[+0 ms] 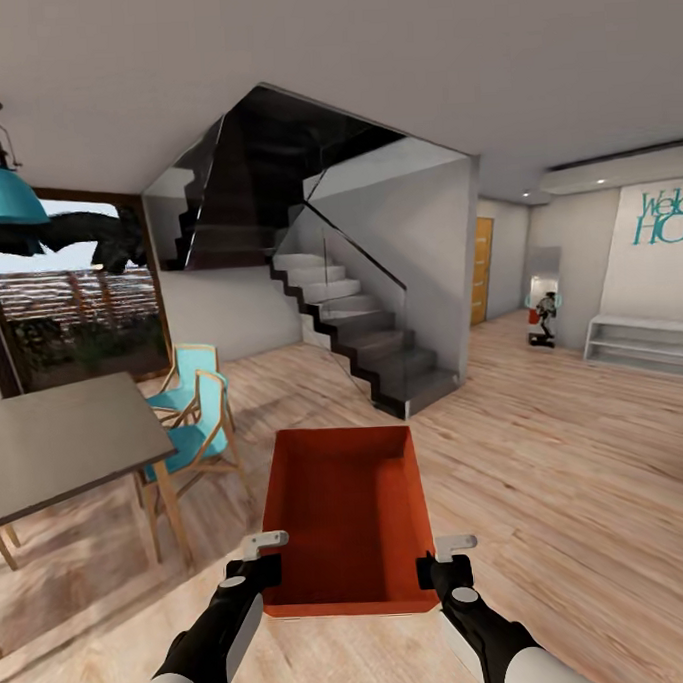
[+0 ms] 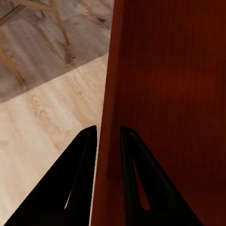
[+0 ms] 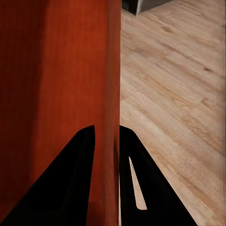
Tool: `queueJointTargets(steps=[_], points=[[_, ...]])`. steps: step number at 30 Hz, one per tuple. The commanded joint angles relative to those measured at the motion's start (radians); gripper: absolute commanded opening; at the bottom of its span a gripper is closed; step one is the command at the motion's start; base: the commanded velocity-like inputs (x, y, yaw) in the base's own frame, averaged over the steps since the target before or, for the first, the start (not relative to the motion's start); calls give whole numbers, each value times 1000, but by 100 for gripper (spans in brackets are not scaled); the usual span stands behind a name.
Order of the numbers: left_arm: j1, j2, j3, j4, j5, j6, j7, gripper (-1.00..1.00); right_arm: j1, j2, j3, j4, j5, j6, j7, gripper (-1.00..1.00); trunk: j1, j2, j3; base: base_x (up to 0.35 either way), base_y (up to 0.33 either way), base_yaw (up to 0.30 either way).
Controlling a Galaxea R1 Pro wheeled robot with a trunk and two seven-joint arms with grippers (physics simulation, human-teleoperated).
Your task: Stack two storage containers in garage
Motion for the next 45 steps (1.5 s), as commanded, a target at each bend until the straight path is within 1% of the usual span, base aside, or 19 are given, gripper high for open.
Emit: queueJointTargets(steps=[1,18,29,33,45], points=[[-1,0,12,-18,-7,-33,13,-100,0,0,-6,3,-14,-4,-6,-100,1,-1,-2,323,120,-243],[-1,0,13,-21,-8,-34,13,-100,0,0,-5,3,-14,-4,-6,-100,1,-1,-2,323,109,-243],[-1,0,14,-34,-10,-34,13,-100,0,0,-5,3,-14,-4,-6,-100,1,-1,-2,322,17,-243],[-1,0,14,-37,-10,-34,13,-100,0,0,-6,3,-14,-4,-6,-100,1,-1,-2,112,0,-243],[-1,-3,16,-39,-10,-34,13,-100,0,0,-6,3,-14,-4,-6,-100,1,-1,-2,7,0,-243]])
